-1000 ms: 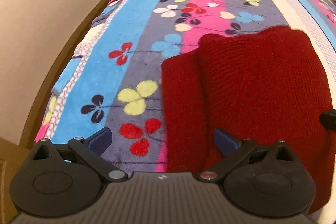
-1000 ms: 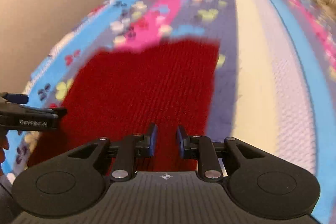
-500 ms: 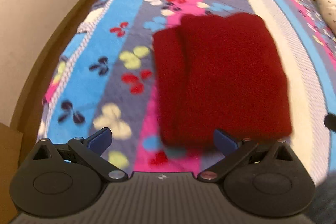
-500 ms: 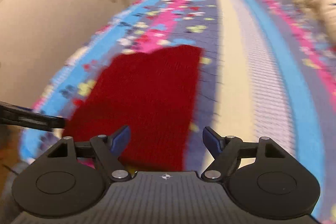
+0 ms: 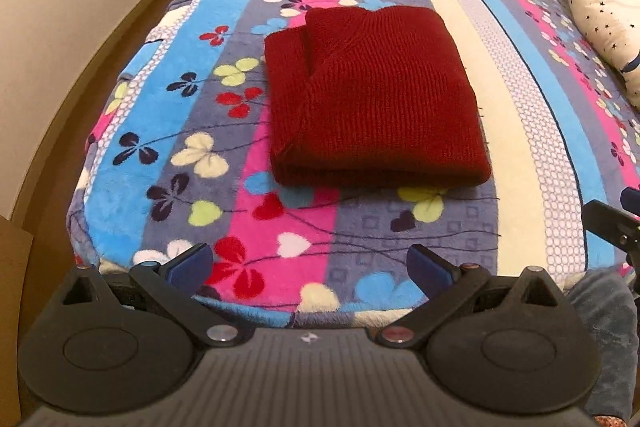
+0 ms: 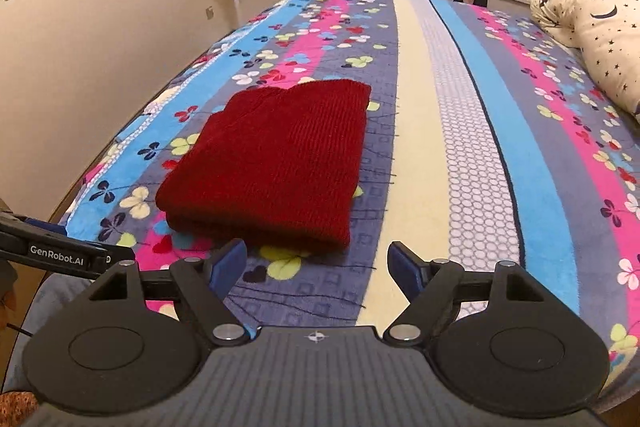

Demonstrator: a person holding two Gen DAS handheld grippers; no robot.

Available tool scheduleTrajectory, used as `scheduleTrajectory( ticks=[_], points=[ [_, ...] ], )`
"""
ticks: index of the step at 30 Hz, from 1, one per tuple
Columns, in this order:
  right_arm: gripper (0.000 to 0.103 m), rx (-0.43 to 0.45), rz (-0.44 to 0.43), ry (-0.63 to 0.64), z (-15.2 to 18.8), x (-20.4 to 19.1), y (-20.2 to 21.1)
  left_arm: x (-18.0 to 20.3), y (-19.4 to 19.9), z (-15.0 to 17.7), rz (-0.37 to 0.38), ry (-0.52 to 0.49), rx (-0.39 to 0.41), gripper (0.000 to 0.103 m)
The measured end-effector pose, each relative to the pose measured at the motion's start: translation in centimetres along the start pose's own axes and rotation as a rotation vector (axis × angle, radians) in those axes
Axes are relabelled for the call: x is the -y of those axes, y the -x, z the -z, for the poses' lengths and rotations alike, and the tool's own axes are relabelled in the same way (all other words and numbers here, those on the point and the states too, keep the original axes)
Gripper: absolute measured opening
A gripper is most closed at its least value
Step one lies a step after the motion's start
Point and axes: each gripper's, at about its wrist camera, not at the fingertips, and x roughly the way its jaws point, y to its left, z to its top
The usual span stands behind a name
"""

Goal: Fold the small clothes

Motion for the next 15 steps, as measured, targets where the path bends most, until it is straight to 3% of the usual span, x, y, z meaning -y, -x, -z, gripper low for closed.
scheduleTrajectory(
  ticks=[11, 15],
  points=[
    [0.080, -0.002, -0.005, 0.020, 0.5, -0.1, 0.5, -0.5, -0.4, -0.3, -0.024, 0.012, -0.004, 0.103],
    [0.081, -0.045, -0.023, 0.034, 0.1, 0.6, -0.8, -1.1, -2.1, -1.4, 0.021, 0.099, -0.058, 0.103]
  ],
)
